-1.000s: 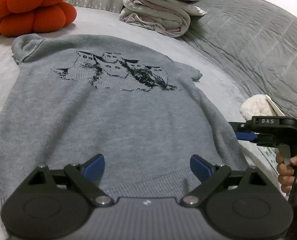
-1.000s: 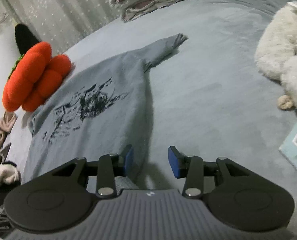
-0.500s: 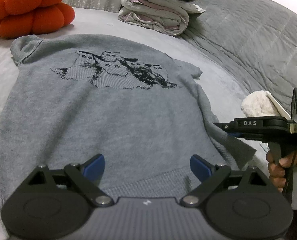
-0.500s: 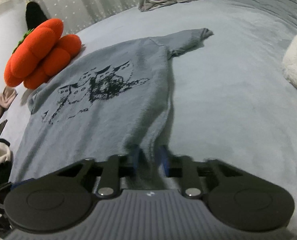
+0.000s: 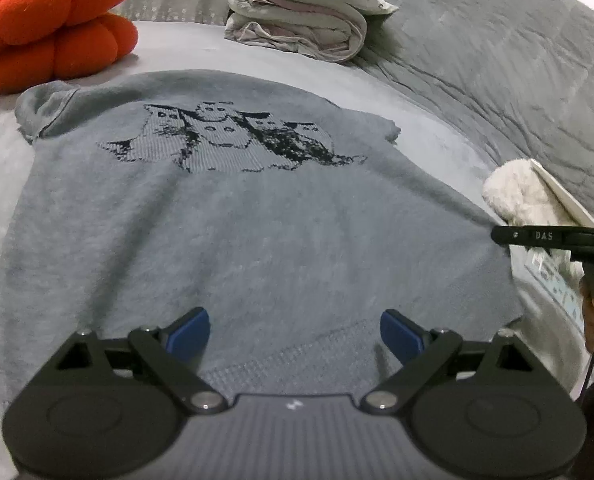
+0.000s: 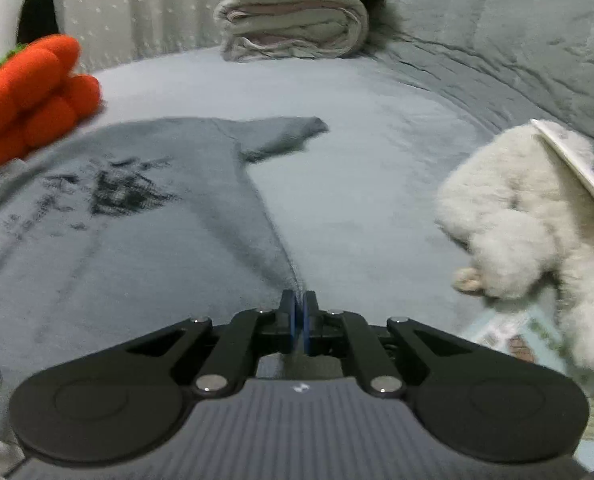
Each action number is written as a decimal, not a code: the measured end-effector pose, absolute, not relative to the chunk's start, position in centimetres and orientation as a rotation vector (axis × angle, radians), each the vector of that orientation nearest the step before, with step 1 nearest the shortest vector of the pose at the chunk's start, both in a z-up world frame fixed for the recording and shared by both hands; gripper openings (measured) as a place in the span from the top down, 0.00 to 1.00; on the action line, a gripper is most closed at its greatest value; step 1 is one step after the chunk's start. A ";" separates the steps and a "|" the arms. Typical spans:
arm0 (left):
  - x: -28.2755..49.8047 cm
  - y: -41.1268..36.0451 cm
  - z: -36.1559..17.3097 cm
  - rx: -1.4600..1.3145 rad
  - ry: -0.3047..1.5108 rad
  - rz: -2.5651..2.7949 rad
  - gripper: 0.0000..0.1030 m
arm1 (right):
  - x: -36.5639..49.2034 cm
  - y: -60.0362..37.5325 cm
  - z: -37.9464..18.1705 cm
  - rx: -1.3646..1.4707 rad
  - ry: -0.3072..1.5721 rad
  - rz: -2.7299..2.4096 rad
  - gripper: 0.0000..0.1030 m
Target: Fold clothes
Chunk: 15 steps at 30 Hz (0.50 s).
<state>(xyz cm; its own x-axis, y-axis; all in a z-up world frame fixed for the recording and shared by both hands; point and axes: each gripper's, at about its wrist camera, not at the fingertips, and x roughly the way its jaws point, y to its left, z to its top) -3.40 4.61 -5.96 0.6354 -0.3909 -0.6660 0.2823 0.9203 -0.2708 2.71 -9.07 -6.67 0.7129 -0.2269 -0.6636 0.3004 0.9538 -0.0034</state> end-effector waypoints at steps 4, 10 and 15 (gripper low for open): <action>-3.8 4.2 -6.0 -0.076 0.783 -0.394 0.09 | 3.7 -9.5 -8.3 0.117 0.767 -0.276 0.94; -4.7 5.2 -5.1 -0.054 0.759 -0.390 0.09 | 2.2 -12.1 -7.6 0.329 0.749 -0.201 0.78; -5.5 9.1 -4.0 -0.179 0.765 -0.328 0.10 | 0.3 -14.2 -7.5 0.558 0.747 -0.136 0.73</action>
<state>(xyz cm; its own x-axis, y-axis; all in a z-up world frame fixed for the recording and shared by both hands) -5.50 9.08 -3.96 0.6742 -0.3539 -0.6482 0.2248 0.9344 -0.2763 0.30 -14.22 -7.50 0.7322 0.0770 -0.6767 0.3100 0.8471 0.4317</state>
